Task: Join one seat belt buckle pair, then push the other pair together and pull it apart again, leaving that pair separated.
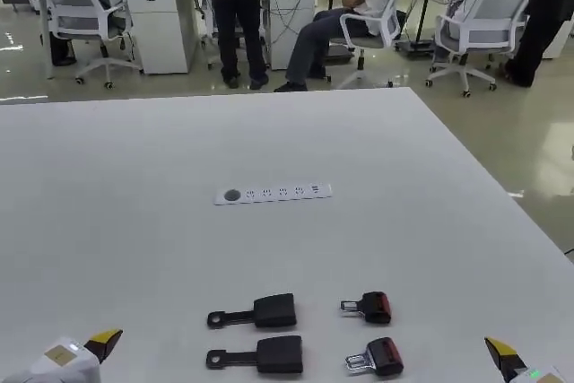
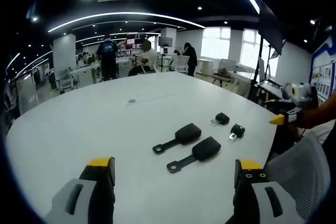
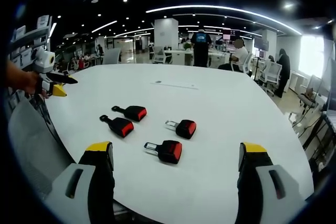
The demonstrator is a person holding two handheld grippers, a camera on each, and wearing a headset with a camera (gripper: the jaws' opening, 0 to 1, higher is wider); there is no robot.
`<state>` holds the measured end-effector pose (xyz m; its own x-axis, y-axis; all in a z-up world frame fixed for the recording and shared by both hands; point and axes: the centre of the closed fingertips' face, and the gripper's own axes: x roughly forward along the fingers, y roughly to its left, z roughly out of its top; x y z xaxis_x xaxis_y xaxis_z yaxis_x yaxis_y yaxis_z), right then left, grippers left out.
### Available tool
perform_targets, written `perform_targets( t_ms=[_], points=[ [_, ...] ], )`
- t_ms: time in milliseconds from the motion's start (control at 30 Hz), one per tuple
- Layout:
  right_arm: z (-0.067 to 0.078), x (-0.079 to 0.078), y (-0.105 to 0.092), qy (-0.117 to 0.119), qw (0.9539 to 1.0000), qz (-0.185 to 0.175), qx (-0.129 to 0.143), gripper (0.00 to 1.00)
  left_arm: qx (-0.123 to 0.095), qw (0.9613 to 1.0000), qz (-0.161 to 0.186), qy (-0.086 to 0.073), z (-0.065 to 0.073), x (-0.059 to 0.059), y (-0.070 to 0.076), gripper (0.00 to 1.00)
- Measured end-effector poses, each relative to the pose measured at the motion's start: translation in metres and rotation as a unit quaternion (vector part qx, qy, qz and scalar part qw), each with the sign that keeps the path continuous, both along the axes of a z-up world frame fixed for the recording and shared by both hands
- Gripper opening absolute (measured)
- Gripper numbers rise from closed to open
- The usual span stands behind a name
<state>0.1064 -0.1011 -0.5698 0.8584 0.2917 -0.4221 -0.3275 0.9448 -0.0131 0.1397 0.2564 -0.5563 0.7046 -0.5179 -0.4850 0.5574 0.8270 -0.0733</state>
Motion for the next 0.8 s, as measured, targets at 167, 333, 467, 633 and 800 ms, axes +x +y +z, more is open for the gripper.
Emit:
perform_targets(
  t_ms=[167, 333, 467, 633, 800],
  points=[
    [0.001, 0.0, -0.002, -0.003, 1.0, -0.003, 0.002, 0.99, 0.0, 1.0, -0.001, 0.0, 0.0, 0.002, -0.002, 0.97],
    [0.001, 0.0, -0.003, -0.003, 1.0, -0.005, 0.003, 0.99, -0.001, 1.0, -0.002, 0.0, 0.0, 0.002, -0.004, 0.96],
    [0.001, -0.001, -0.004, -0.003, 1.0, -0.006, 0.004, 0.99, 0.0, 1.0, -0.005, 0.0, 0.0, 0.002, -0.008, 0.96],
    [0.002, 0.0, -0.007, -0.005, 0.9999, -0.009, 0.004, 0.99, -0.002, 1.0, -0.006, 0.001, 0.0, 0.004, -0.01, 0.96],
    [0.005, 0.002, -0.009, -0.008, 0.9999, -0.012, 0.004, 0.99, -0.003, 0.9999, -0.01, -0.001, 0.0, 0.008, -0.014, 0.96]
  ],
)
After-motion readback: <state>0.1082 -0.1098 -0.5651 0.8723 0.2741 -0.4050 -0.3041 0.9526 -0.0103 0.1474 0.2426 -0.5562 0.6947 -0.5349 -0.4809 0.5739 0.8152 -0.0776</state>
